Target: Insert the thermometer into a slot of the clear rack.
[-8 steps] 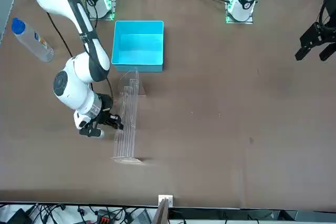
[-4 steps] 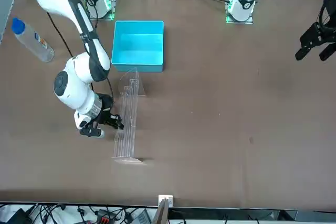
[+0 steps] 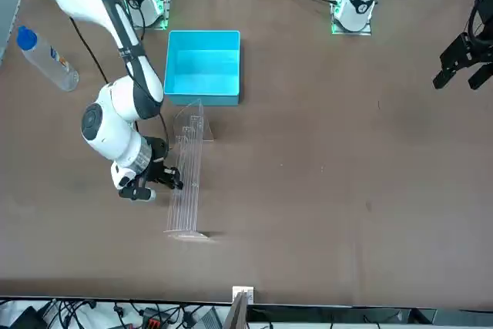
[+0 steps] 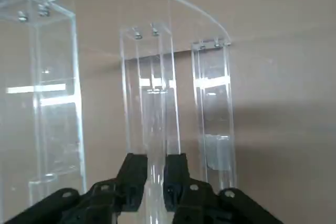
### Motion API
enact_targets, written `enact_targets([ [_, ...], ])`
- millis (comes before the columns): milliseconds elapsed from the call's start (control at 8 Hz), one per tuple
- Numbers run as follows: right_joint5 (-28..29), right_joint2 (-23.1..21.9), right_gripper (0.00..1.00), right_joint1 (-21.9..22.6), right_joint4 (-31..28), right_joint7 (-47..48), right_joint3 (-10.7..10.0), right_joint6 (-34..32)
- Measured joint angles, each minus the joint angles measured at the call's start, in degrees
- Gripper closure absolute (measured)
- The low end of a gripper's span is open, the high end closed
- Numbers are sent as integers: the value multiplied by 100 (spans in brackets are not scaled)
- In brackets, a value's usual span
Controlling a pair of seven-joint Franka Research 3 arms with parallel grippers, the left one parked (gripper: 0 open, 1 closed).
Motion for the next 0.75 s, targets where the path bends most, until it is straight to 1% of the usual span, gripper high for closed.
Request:
enact_targets([
  [125, -13, 0, 72, 3, 26, 0, 0, 0],
  [250, -52, 0, 65, 3, 35, 0, 0, 0],
  [375, -112, 0, 49, 4, 43, 0, 0, 0],
  [625, -160, 0, 15, 8, 49, 0, 0, 0],
  [750, -166, 0, 1, 9, 58, 0, -3, 0],
])
